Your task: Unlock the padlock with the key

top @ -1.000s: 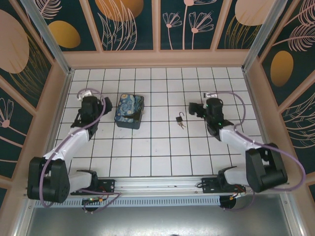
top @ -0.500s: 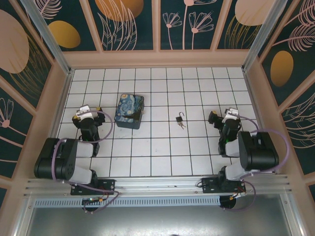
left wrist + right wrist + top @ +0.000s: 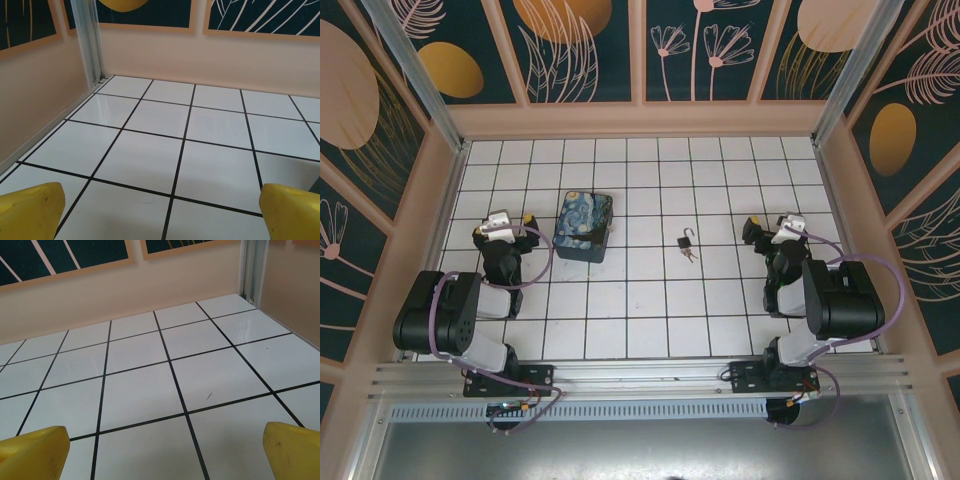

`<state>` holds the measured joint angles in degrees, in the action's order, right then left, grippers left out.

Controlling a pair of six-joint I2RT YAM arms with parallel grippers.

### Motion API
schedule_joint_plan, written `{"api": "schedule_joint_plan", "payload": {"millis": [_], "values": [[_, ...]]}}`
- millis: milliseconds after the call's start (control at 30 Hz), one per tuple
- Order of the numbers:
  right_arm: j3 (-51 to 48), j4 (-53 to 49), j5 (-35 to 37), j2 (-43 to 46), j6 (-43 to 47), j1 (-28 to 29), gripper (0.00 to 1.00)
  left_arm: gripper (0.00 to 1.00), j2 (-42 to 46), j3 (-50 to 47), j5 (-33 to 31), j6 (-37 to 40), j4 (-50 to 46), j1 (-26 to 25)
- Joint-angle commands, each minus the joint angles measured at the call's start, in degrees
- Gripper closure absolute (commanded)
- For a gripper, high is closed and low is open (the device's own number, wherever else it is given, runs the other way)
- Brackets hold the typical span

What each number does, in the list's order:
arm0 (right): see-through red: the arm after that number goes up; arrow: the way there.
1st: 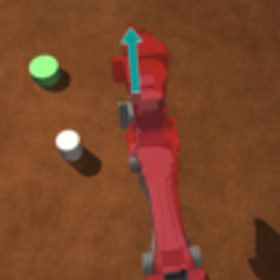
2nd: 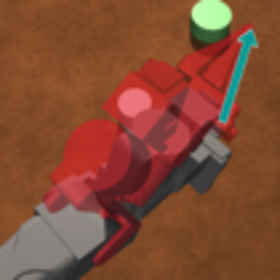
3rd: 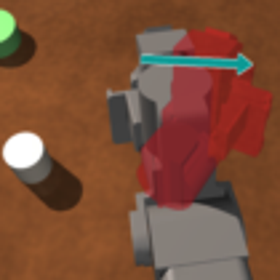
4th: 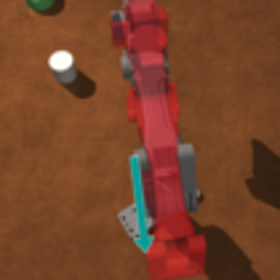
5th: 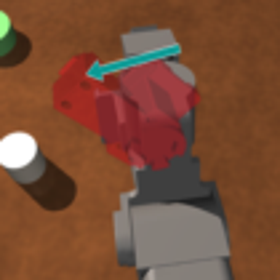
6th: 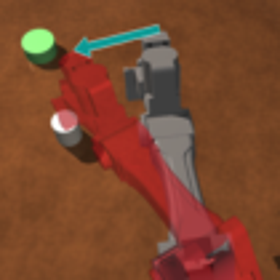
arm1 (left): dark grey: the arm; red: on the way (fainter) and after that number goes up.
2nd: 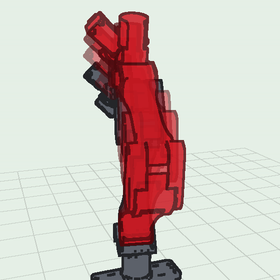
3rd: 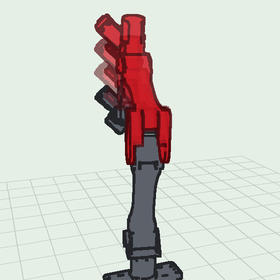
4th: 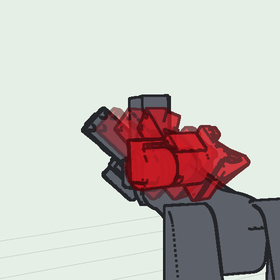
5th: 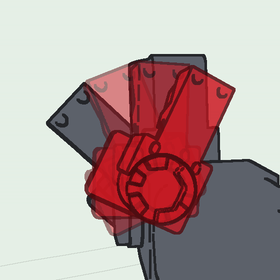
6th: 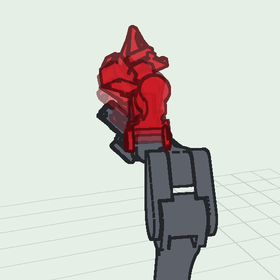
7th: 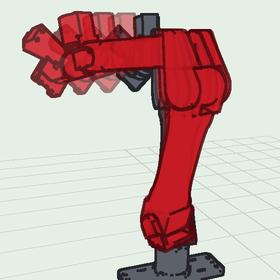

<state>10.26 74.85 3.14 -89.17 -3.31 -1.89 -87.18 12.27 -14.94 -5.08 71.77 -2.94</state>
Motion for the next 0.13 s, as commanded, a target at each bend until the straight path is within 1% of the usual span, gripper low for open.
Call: {"api": "schedule_joint_plan", "payload": {"millis": [0,100], "values": [[0.9,3.1,0.6,-0.1,0.4,-0.1,0.01,0.01,-0.3,1.4,1.7,0.7,1.4,0.6],[1.0,2.8,2.7,-0.1,0.5,0.5,0.01,0.01,0.1,0.6,2.1,0.7,2.5,0.8]]}}
